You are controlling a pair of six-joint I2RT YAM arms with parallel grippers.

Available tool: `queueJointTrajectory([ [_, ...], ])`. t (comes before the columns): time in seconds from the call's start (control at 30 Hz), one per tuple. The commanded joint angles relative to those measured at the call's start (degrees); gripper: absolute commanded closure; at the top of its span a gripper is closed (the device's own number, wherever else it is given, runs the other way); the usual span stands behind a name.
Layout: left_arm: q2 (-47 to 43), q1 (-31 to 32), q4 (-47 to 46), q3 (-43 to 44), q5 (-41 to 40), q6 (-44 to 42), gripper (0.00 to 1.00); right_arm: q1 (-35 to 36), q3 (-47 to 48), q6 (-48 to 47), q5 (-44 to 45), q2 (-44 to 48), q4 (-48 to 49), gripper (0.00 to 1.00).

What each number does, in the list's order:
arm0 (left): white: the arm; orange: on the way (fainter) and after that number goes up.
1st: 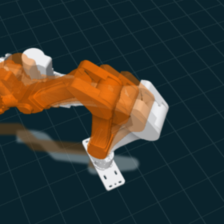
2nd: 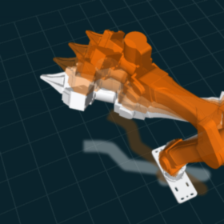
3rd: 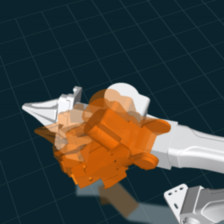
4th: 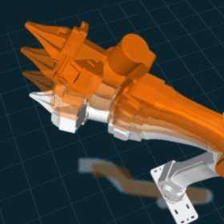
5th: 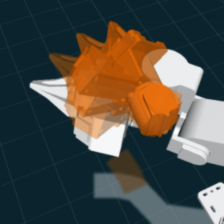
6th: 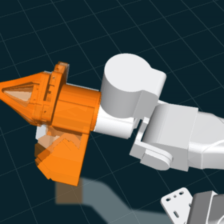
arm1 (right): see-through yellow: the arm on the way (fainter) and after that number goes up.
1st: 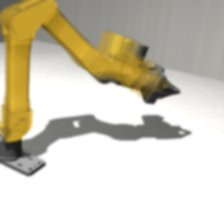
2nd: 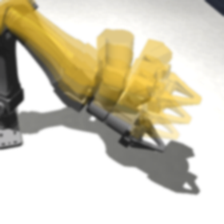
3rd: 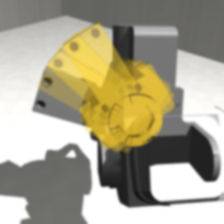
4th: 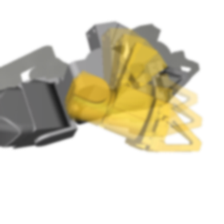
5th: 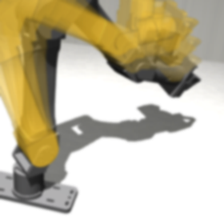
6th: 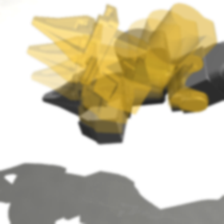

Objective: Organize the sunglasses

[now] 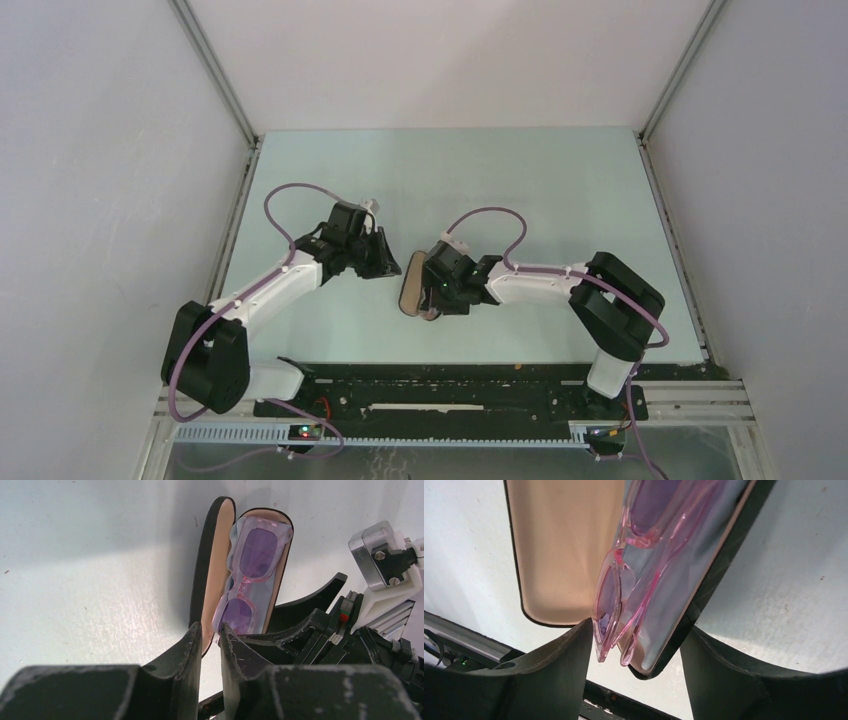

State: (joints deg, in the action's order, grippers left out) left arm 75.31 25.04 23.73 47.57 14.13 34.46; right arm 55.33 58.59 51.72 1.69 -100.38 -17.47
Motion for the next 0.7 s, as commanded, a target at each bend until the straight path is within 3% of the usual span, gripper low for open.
queueJointTrajectory([
  [0.0, -1.22, -0.34, -0.65, -0.53, 0.42, -1.03, 0.75, 0.02, 1.27, -0.76, 4.28, 1.61, -2.81, 0.29],
  [0.33, -0.78, -0.34, -1.39, -0.69, 1.30, -0.88, 0.76, -1.51, 1.27, -0.57, 5.46, 2.17, -2.75, 0.40],
  [0.5, -0.61, -0.34, -1.57, -0.75, 1.68, -0.97, 0.76, -2.47, 1.26, -0.49, 5.71, 2.98, -2.56, 0.40],
  [0.67, -0.49, -0.34, -1.68, -0.94, 2.04, -1.01, 0.76, -3.13, 1.24, -1.75, 5.66, 4.26, -3.45, 0.34],
])
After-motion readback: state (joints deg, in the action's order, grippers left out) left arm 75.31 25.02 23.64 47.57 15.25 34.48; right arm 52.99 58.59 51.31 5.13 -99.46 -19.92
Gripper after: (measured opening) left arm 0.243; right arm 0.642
